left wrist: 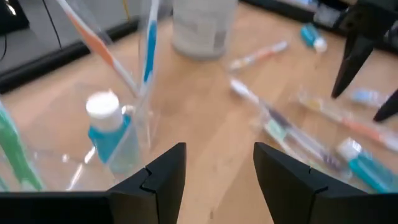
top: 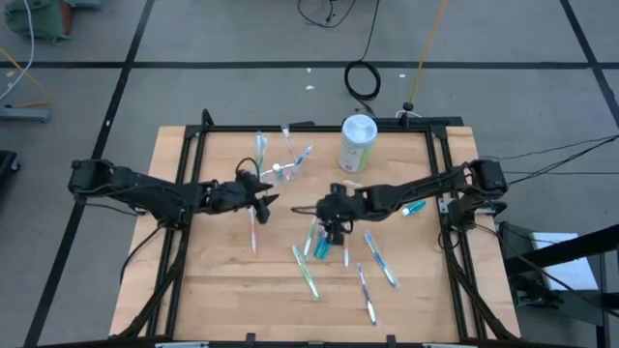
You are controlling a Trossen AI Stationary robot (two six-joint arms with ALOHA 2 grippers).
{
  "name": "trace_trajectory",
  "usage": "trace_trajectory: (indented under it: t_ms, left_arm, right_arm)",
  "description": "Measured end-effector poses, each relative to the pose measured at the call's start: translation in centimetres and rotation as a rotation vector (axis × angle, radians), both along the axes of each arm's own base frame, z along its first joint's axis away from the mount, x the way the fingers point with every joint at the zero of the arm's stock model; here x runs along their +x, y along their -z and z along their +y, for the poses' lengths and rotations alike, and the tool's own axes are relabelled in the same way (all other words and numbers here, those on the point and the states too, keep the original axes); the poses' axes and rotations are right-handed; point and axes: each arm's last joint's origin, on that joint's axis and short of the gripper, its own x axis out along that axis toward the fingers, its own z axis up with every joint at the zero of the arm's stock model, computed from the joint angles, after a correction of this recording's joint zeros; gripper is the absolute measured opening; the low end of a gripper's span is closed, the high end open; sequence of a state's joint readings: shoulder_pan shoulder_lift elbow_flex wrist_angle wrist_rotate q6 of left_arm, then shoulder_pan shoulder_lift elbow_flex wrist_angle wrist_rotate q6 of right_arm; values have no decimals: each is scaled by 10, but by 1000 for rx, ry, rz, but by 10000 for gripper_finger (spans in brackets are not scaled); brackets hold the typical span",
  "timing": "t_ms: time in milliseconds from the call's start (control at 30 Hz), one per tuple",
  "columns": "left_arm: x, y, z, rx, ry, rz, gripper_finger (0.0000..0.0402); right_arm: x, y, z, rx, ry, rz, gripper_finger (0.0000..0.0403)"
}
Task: Pick & Place toothbrushing station
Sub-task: Put the blue toothbrush into the transparent organizer
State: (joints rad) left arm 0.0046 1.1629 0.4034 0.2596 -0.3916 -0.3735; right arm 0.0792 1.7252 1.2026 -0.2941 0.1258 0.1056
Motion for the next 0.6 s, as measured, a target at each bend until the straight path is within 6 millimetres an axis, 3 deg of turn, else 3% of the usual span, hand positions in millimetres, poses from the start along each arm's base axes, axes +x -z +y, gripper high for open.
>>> trace_trajectory:
  t_ms: [367,600]
  left_arm:
    - [-1,3,-4,-3,20,31,191]
    - [-2,5,-4,-26,6,45,191]
  right_arm:
    - [-62,8,35,217,235,542,180]
    - [-75,18,52,311,342,632,180]
